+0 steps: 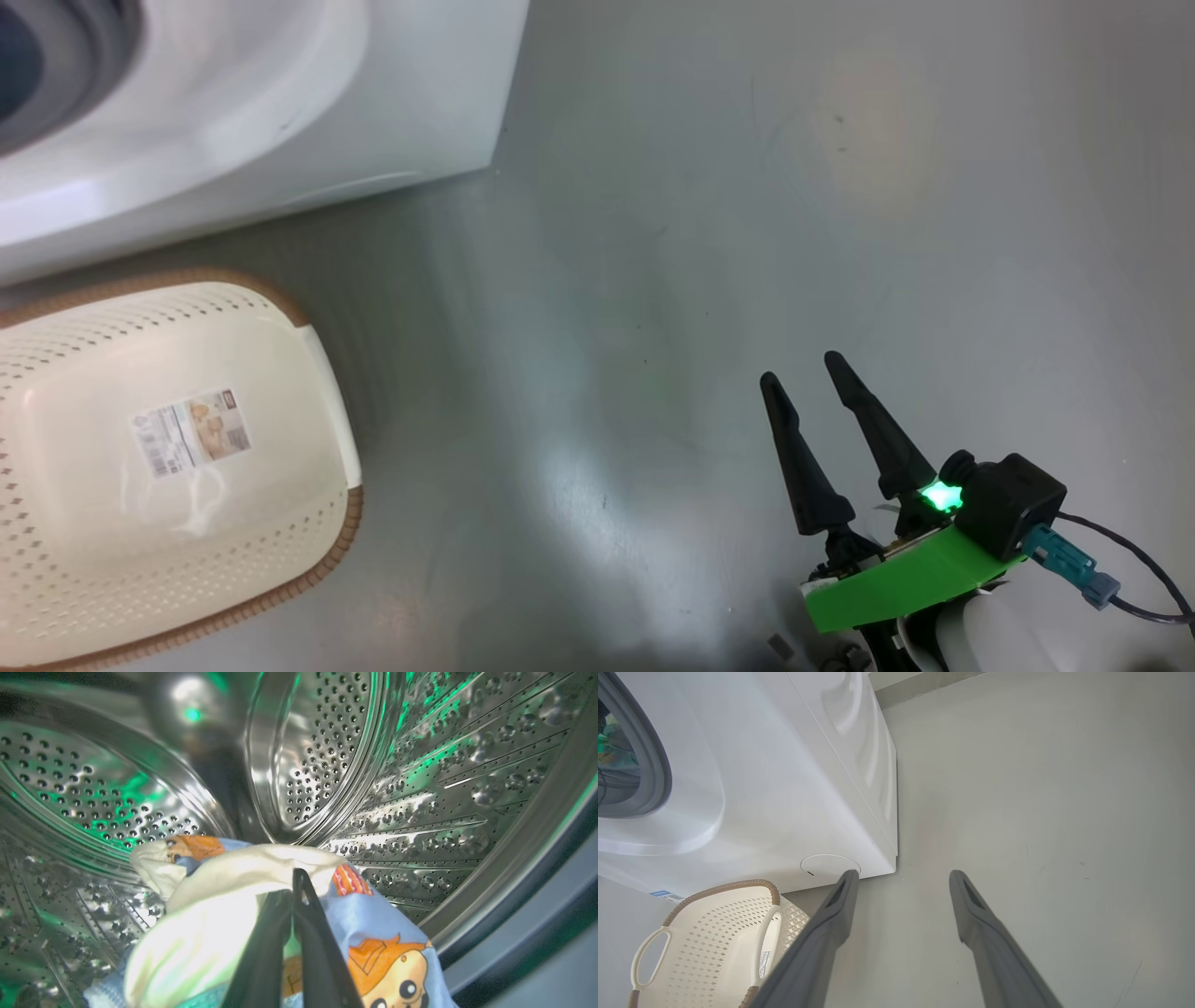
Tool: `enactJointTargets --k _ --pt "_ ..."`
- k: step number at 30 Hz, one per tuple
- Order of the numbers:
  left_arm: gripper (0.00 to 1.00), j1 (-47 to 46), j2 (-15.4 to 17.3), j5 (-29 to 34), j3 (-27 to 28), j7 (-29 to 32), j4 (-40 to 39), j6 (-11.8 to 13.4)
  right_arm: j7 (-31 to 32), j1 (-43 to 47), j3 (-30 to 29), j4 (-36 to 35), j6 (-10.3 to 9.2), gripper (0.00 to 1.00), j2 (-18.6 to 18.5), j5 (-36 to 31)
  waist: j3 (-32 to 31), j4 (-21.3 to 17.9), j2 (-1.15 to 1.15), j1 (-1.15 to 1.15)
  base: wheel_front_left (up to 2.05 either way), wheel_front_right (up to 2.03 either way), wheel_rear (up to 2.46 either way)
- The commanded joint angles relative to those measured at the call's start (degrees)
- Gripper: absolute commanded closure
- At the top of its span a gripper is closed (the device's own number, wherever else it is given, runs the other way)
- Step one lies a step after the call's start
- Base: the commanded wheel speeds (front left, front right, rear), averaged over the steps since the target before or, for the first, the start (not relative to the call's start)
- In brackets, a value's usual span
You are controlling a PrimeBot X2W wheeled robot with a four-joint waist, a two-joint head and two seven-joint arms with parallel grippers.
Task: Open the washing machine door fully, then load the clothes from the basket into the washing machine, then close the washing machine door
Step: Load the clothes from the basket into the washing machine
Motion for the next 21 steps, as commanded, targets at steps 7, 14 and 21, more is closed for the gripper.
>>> enactJointTargets --k 7,14,21 --pt "1.0 -4.43 5.13 -2.98 0.38 0.52 2.28 -0.17 -0.28 2.15 2.98 -2.03 0.35 0.0 -0.1 0.96 3.03 -1.56 0.0 0.0 0.0 0.0 0.0" --pt "1.0 -7.56 7.69 -3.55 -0.67 -2.56 2.4 -0.17 -0.28 2.78 3.84 -2.58 0.35 0.0 -0.1 1.42 4.5 -2.74 0.0 0.0 0.0 0.0 0.0" --pt "1.0 -11.11 10.31 -1.71 -0.05 -4.86 -1.82 -0.17 -0.28 2.82 5.75 -3.18 0.35 0.0 -0.1 2.25 5.32 -4.86 0.0 0.0 0.0 0.0 0.0"
